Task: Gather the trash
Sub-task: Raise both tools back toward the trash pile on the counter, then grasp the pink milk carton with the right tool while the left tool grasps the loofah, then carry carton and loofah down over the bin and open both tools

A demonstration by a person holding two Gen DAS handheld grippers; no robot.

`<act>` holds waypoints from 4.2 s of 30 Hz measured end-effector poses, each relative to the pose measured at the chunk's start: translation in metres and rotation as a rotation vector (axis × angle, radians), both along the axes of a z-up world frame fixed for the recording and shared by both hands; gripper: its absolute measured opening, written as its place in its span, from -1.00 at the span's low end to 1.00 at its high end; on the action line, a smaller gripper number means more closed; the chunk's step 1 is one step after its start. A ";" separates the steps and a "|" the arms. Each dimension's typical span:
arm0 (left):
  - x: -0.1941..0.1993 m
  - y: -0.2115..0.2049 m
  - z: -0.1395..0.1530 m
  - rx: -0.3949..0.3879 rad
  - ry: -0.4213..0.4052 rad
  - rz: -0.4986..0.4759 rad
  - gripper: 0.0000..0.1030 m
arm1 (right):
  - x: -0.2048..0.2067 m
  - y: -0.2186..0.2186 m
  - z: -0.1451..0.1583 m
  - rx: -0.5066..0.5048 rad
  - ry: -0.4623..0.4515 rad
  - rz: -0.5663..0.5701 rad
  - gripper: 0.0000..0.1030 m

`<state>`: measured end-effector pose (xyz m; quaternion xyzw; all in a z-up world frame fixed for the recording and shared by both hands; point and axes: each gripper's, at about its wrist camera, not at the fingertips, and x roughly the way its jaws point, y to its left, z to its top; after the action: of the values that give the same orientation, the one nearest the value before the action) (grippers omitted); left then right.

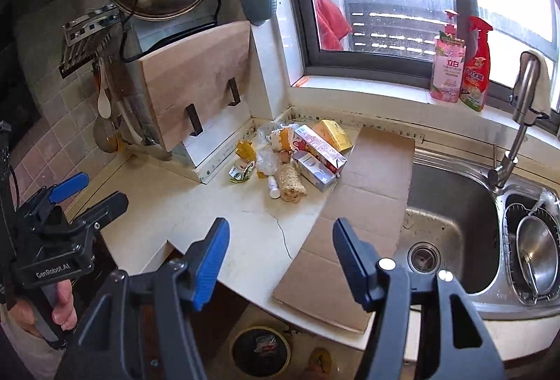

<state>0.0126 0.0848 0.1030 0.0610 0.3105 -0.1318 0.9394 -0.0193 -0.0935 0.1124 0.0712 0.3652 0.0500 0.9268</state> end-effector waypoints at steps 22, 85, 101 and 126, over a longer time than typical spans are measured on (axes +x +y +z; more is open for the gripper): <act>0.272 -0.122 -0.185 -0.092 0.566 0.082 0.47 | 0.305 -0.061 -0.148 -0.046 0.311 0.186 0.20; -0.014 0.034 -0.049 -0.066 0.227 0.009 -0.42 | -0.001 0.060 -0.013 0.104 0.017 0.172 -0.26; -0.088 0.072 -0.159 -0.003 0.390 -0.023 -0.41 | -0.082 0.123 -0.127 0.102 0.307 0.201 -0.26; -0.090 0.089 -0.540 0.048 0.781 0.004 -0.29 | -0.072 0.156 -0.542 0.085 0.962 0.212 -0.24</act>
<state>-0.0774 0.1737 -0.4372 0.0273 0.6479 -0.1360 0.7490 -0.0912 0.0623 -0.4291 0.0863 0.7545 0.1200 0.6394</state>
